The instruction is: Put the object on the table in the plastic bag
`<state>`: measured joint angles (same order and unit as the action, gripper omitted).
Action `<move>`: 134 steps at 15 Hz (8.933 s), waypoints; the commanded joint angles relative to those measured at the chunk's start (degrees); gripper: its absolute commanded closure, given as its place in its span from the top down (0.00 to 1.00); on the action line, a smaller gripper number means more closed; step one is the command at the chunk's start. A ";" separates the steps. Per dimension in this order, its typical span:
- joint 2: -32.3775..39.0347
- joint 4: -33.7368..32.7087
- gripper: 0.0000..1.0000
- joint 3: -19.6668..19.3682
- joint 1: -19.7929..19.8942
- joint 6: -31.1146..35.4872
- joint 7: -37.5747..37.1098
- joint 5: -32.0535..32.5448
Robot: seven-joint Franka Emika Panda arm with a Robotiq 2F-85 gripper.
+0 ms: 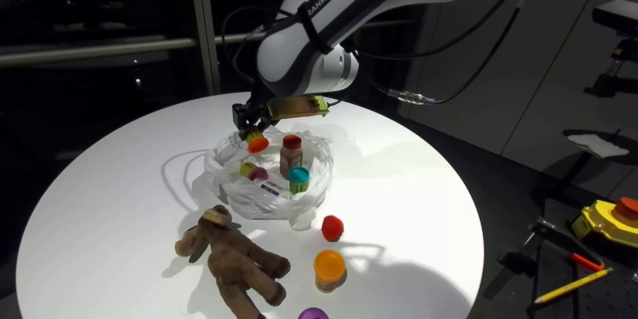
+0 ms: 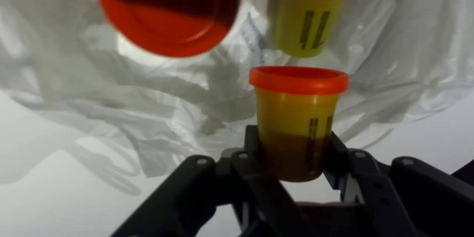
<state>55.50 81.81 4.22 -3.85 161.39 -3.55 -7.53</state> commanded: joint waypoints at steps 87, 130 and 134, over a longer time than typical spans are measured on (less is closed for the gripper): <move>-21.86 41.79 1.00 0.54 -12.05 -13.90 -33.51 -3.25; -3.76 -0.80 0.23 -6.82 -8.21 -30.23 -51.92 9.50; -1.82 -3.28 0.23 -4.56 -6.16 -31.17 -46.34 5.70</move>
<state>51.35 83.17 -2.29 -11.58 132.78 -54.08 0.90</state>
